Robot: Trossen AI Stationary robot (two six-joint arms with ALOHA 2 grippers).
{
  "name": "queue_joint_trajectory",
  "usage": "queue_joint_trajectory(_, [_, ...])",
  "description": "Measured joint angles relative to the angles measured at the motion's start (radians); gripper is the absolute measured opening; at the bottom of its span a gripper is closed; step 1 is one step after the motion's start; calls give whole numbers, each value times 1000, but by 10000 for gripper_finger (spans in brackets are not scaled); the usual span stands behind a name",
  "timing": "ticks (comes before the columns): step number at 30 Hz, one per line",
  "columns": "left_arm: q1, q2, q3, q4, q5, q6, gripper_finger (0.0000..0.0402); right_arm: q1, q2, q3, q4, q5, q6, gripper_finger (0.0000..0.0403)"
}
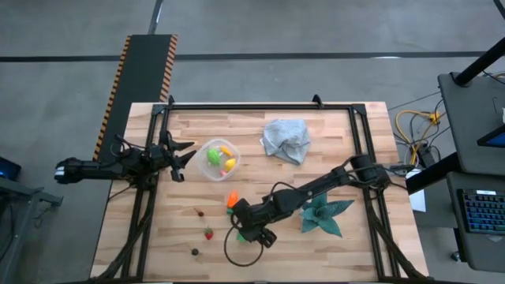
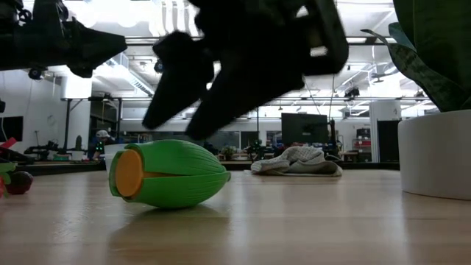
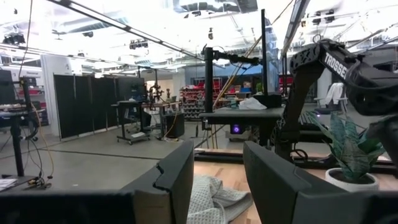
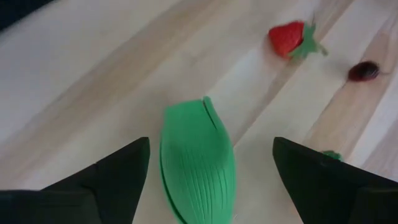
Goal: Pick and placing Produce into tupperware
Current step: Put the green corn into the transparent container
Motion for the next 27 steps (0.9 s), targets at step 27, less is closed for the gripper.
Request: queue_joint_trajectory(27, [0, -2, 0, 2, -4, 0, 126, -22, 94, 0, 38, -7, 1, 324])
